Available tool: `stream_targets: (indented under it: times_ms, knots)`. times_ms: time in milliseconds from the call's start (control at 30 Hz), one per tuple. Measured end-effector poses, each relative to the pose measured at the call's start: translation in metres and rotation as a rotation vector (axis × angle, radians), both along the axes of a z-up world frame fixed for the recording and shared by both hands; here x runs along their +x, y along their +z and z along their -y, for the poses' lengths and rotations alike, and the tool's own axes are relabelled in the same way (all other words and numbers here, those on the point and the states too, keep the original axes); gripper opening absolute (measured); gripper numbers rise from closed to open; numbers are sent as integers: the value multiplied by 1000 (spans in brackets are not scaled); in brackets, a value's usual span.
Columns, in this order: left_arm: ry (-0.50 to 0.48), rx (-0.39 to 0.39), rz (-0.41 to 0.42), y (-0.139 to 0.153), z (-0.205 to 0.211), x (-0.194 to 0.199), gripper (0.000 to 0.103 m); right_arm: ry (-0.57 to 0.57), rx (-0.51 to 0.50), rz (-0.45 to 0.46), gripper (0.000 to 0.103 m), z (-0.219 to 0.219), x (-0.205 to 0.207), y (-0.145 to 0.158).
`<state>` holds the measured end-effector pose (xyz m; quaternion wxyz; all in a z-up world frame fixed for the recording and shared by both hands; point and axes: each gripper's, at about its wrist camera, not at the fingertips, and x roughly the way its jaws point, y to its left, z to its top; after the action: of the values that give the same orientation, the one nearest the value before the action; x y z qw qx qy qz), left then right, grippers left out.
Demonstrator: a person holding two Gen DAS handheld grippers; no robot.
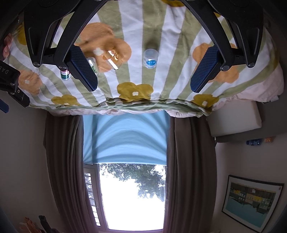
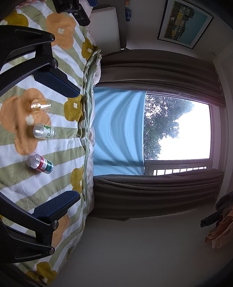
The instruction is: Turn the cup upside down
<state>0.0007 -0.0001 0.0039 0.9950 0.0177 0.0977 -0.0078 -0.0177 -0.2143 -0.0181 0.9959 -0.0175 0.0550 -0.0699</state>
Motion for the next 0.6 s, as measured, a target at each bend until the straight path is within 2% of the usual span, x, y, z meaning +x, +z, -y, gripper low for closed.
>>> stream_targets:
  times_ms: [600]
  knots:
    - [-1,-4,-3,-1,2,0,103,1,3,-1,103,1,1,1]
